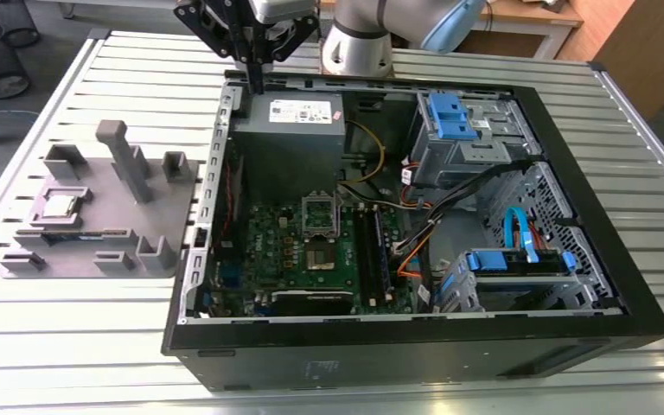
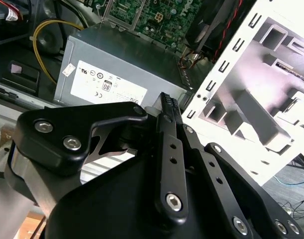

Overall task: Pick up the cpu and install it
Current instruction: 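Reach for the cpu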

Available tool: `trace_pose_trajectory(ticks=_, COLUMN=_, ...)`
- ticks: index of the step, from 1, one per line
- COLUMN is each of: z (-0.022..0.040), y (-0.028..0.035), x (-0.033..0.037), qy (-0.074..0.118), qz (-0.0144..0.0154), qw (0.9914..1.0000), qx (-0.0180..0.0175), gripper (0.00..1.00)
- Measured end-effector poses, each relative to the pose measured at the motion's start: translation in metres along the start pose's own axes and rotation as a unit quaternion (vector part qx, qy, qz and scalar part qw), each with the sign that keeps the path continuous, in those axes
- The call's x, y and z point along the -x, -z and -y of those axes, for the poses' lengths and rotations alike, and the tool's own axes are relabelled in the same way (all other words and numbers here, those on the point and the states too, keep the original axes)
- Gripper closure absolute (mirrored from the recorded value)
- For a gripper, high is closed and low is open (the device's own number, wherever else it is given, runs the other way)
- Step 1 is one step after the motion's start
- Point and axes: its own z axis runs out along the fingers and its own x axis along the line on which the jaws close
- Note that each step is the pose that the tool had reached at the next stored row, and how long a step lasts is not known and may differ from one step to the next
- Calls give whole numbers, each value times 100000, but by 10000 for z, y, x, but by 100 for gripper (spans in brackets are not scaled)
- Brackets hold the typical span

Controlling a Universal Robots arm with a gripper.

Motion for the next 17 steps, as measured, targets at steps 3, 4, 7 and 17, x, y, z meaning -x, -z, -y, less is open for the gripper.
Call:
trace_pose_trajectory(ticks=3, z=4, y=-1, x=-46, qy=4, qz=1, qw=100000, qx=1, gripper=89)
trace_pose_trajectory(ticks=4, z=5, y=-2, x=-62, qy=1, qz=-1, qw=100000, qx=-2, gripper=89)
trace_pose_trajectory(ticks=7, z=9, y=-4, x=-115, qy=-2, qz=-1, qw=100000, qx=0, gripper=89)
trace_pose_trajectory(ticks=17, z=22, y=-12, x=-289, qy=-2, qz=1, qw=100000, qx=2, gripper=89)
